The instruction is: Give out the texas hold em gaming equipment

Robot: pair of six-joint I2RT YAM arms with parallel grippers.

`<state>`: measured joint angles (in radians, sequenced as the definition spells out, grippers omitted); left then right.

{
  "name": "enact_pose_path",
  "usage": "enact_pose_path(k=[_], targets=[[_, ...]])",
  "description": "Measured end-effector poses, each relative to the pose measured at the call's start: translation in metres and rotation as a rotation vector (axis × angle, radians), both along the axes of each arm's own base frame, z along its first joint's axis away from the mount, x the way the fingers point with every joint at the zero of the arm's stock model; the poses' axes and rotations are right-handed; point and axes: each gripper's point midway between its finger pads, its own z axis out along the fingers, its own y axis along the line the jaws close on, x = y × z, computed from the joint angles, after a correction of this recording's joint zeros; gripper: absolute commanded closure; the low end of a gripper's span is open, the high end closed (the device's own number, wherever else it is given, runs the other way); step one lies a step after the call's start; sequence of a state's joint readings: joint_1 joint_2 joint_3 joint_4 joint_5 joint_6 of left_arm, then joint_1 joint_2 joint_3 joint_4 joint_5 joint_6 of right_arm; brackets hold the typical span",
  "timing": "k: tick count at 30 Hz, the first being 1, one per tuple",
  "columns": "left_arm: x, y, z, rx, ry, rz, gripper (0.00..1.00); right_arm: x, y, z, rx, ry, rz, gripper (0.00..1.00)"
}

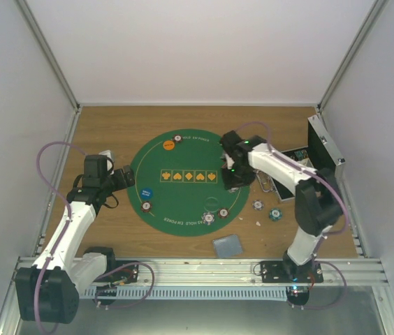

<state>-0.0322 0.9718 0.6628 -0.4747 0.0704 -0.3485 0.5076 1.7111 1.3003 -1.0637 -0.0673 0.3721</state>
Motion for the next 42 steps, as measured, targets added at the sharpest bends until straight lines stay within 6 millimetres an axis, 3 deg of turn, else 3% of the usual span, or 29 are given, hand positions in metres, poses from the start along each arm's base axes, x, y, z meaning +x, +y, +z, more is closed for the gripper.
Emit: enact_pose_path(k=[2, 13, 19, 27, 34, 42], targets=[[0.0, 0.0, 0.0, 0.0, -0.001, 0.0, 0.07, 0.005, 0.025, -0.006, 0.008, 0.011, 0.048, 0.65], [0.0, 0.0, 0.003, -0.001, -0.013, 0.0, 0.07, -0.014, 0.171, -0.031, 0.069, 0.031, 0.356, 0.65], [0.0, 0.0, 0.007, -0.002, -0.027, -0.001, 0.07, -0.039, 0.223, -0.044, 0.084, 0.043, 0.49, 0.65], [-0.001, -0.001, 0.005, -0.004, -0.03, -0.003, 0.07, -0.064, 0.258, -0.054, 0.098, 0.061, 0.6, 0.65], [-0.001, -0.001, 0.005, -0.003, -0.03, -0.004, 0.07, -0.071, 0.281, -0.058, 0.105, 0.052, 0.663, 0.65], [-0.001, 0.002, 0.005, 0.005, -0.032, 0.006, 0.07, -0.071, 0.283, -0.06, 0.104, 0.056, 0.679, 0.65]])
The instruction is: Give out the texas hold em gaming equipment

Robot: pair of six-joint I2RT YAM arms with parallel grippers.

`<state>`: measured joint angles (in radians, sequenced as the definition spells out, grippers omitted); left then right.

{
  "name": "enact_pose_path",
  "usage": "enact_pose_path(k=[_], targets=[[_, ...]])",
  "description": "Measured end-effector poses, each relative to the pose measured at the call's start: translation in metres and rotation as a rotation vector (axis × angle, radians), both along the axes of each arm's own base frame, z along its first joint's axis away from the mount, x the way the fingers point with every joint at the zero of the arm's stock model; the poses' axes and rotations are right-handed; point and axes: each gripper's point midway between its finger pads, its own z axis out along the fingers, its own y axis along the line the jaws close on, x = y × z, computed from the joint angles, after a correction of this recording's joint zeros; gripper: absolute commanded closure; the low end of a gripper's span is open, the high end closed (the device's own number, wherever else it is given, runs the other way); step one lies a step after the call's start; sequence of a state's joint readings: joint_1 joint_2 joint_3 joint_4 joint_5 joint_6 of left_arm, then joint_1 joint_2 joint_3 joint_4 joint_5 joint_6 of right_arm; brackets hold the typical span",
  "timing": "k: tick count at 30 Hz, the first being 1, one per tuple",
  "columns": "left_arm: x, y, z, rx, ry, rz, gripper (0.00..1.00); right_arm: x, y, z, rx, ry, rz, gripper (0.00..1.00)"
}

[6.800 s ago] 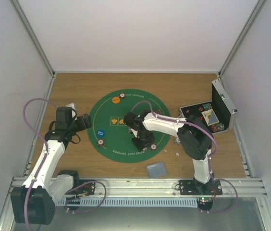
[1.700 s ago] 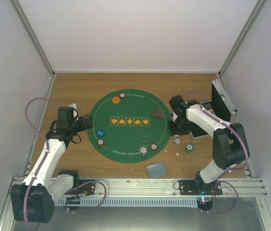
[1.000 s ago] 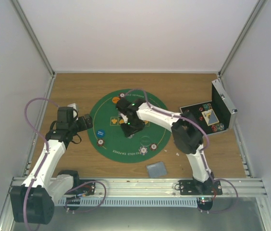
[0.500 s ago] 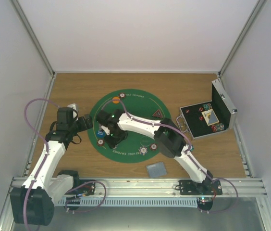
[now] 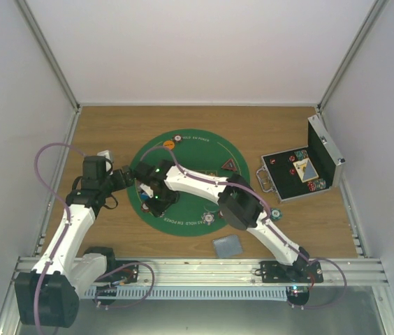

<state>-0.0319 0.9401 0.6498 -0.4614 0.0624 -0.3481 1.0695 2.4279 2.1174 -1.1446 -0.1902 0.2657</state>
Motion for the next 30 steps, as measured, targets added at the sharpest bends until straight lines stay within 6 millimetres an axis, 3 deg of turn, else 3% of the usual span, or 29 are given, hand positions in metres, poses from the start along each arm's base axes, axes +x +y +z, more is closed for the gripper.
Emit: enact_pose_path(k=[15, 23, 30], targets=[[-0.007, 0.027, -0.008, 0.079, 0.042, 0.136, 0.06, -0.005, 0.011, 0.004, 0.037, 0.011, 0.032, 0.65], [-0.008, 0.031, -0.008, 0.088, 0.047, 0.157, 0.06, -0.007, 0.015, 0.005, 0.058, 0.02, 0.042, 0.64], [-0.008, 0.031, -0.008, 0.091, 0.046, 0.16, 0.06, -0.006, 0.018, 0.001, 0.062, 0.023, 0.043, 0.55]])
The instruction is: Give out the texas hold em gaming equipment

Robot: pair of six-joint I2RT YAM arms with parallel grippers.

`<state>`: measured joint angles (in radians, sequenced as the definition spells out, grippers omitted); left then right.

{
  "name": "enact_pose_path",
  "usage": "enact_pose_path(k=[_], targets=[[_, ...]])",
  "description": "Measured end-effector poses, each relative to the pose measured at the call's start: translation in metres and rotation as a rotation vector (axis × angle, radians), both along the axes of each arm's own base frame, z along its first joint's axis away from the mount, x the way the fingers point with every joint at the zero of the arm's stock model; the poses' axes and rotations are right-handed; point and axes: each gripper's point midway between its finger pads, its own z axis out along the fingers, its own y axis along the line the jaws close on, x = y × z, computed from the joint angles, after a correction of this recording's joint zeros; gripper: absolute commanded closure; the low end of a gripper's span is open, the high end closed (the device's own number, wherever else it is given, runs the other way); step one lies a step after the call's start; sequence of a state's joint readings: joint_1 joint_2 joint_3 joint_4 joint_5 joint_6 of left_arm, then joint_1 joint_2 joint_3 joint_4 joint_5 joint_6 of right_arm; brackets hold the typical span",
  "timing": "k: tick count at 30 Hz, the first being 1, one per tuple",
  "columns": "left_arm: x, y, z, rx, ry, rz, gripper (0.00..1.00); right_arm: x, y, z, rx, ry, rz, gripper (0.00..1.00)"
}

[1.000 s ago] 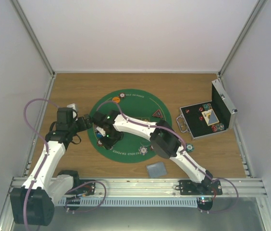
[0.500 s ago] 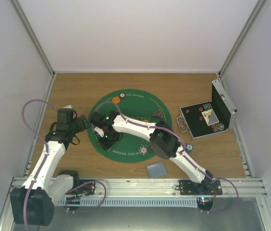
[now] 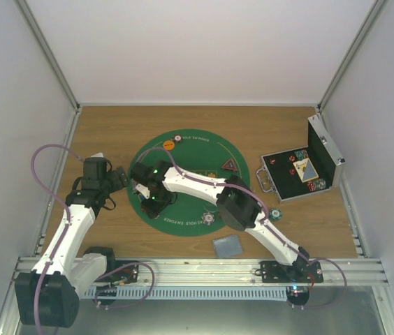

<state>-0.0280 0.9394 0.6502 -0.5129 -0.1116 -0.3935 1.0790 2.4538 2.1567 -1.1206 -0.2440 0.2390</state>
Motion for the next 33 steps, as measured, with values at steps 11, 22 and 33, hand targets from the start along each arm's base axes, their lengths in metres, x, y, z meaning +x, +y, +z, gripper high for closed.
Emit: enact_pose_path(k=[11, 22, 33], targets=[[0.0, 0.0, 0.0, 0.0, 0.0, 0.0, 0.06, 0.001, 0.001, 0.001, 0.002, -0.004, 0.0, 0.38], [0.0, 0.0, 0.0, -0.001, -0.001, -0.002, 0.06, 0.001, 0.005, 0.01, 0.031, -0.023, 0.023, 0.07], [0.0, -0.003, 0.006, -0.012, -0.023, -0.012, 0.06, 0.013, -0.064, 0.069, 0.064, -0.074, -0.094, 0.06]])
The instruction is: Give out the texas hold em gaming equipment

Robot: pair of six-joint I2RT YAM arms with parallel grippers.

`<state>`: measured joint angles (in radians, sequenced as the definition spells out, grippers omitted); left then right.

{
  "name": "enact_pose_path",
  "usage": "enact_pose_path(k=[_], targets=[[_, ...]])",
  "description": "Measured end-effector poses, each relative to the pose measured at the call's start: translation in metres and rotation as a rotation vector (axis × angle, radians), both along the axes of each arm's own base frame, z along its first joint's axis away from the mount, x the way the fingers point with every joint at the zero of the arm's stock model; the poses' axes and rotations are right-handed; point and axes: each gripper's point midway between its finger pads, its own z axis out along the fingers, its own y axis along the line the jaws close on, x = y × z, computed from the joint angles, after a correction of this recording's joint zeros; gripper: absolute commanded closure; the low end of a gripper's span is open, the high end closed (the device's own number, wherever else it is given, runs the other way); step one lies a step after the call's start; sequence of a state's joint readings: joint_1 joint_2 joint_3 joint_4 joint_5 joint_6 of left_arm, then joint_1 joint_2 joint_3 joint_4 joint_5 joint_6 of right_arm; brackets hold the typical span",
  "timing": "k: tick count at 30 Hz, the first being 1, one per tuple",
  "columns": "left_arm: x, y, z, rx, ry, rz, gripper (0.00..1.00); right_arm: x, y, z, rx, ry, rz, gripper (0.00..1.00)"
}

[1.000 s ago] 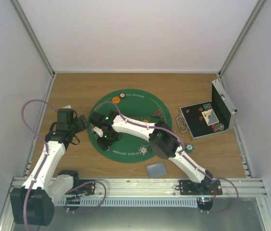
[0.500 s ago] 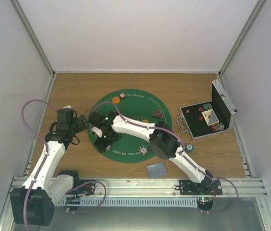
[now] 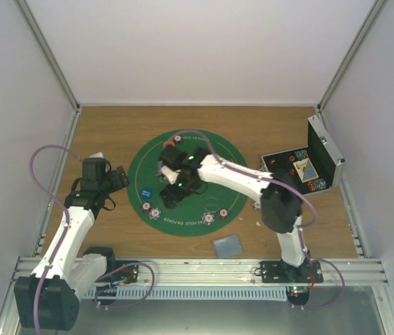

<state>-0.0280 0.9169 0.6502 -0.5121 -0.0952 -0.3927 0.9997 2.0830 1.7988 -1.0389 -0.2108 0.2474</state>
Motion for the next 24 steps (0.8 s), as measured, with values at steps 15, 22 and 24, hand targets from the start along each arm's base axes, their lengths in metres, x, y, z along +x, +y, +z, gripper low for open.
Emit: enact_pose_path(k=[15, 22, 24], targets=[[0.0, -0.001, 0.002, -0.005, -0.008, -0.006, 0.06, 0.039, -0.275, -0.027, -0.168, 0.051, -0.765, 0.15], [0.0, -0.002, 0.002, -0.009, -0.007, -0.01, 0.06, 0.037, -0.307, -0.039, -0.19, 0.079, -0.862, 0.17], [0.0, -0.003, 0.001, -0.011, -0.005, -0.012, 0.06, 0.04, -0.308, -0.039, -0.184, 0.071, -0.868, 0.18]])
